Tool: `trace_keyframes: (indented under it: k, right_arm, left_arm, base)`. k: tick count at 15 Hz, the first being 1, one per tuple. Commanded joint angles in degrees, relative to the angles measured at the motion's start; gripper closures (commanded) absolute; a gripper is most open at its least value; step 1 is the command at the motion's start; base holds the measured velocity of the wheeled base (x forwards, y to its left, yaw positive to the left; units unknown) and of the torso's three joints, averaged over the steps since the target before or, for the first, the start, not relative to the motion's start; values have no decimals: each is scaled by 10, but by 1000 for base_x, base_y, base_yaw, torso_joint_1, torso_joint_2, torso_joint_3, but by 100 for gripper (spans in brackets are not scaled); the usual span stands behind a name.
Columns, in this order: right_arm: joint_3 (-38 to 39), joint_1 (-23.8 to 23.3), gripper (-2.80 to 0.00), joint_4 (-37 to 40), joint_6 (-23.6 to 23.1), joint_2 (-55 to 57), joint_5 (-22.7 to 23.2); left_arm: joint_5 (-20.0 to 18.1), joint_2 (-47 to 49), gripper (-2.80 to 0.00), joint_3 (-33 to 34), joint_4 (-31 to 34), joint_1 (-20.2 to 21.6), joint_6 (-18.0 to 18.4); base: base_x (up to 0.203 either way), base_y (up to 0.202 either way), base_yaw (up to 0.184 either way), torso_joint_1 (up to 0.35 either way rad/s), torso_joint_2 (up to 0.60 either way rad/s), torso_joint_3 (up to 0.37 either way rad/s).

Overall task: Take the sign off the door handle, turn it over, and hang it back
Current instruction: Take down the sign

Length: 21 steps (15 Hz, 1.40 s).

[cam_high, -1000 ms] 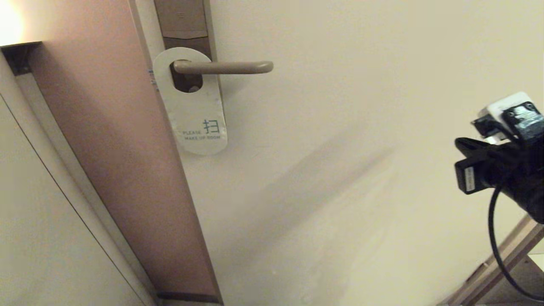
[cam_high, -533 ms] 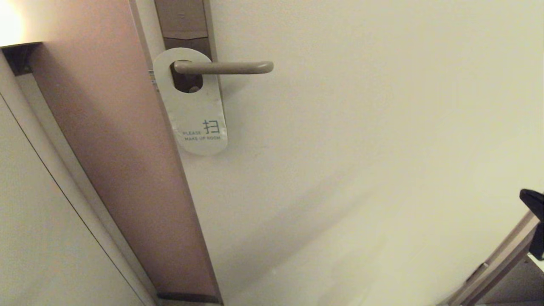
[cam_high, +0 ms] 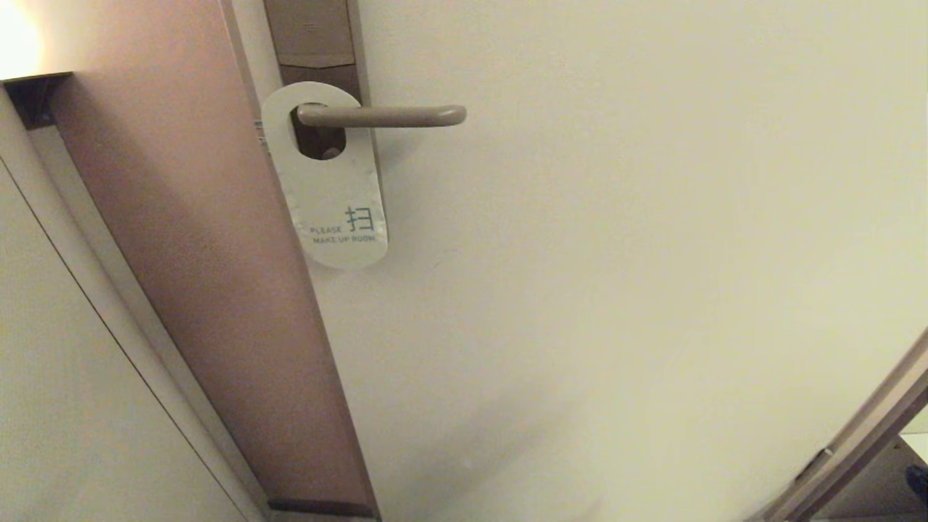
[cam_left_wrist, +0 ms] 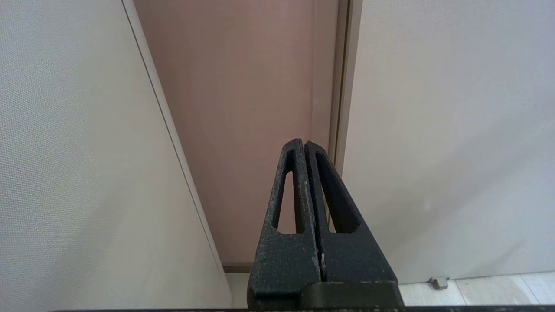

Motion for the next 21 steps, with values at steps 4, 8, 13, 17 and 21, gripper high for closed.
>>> trace_keyframes:
  k: [4,8,13,17,21]
  right_arm:
    - [2,-42,0,135,2,-161,58]
    - [2,-79,0,203,5,-274,92]
    - [2,-83,0,216,41,-317,90]
    - [2,-83,0,216,42,-317,88]
    - [2,-83,0,216,43,-317,88]
  left_arm:
    - [0,1,0,0,0,0,0]
    - [0,1,0,0,0,0,0]
    - [0,1,0,0,0,0,0]
    - [0,1,0,0,0,0,0]
    - [0,1,0,0,0,0,0]
  base:
    - [0,0,0,0,0,0]
    - [0,0,0,0,0,0]
    - [0,0,0,0,0,0]
    - [0,0,0,0,0,0]
    - [0,0,0,0,0,0]
